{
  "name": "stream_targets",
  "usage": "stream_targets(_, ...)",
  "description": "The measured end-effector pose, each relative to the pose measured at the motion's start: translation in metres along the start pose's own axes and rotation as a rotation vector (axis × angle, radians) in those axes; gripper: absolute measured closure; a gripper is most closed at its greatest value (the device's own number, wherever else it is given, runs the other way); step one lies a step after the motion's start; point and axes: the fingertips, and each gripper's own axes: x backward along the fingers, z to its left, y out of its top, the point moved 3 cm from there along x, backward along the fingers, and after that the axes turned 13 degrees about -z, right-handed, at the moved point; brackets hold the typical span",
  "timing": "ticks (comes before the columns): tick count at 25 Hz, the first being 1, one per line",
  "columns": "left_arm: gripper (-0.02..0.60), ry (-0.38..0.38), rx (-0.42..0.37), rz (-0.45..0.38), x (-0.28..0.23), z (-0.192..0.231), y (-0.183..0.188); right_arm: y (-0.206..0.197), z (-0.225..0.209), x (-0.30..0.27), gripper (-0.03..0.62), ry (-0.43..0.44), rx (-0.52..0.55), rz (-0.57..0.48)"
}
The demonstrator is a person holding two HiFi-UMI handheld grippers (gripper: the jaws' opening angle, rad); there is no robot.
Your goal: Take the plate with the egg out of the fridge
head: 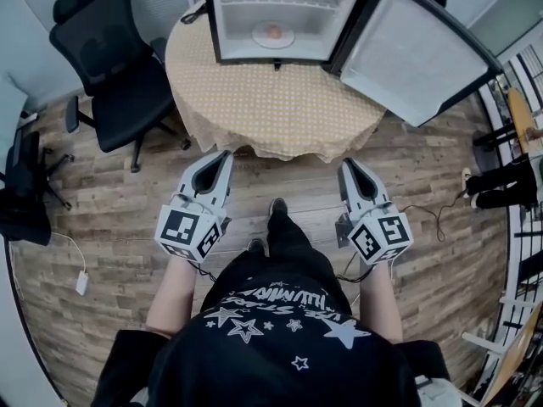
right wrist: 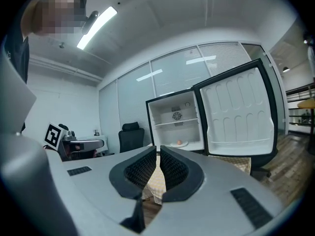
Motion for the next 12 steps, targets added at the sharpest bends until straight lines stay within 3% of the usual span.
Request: stream_targets(12,0.572,0.087,-0.028,0.053,-0.034,0.048,-0.010,-0.023,-0.016,-0.102,0.556,0.084,-0.125,0.006)
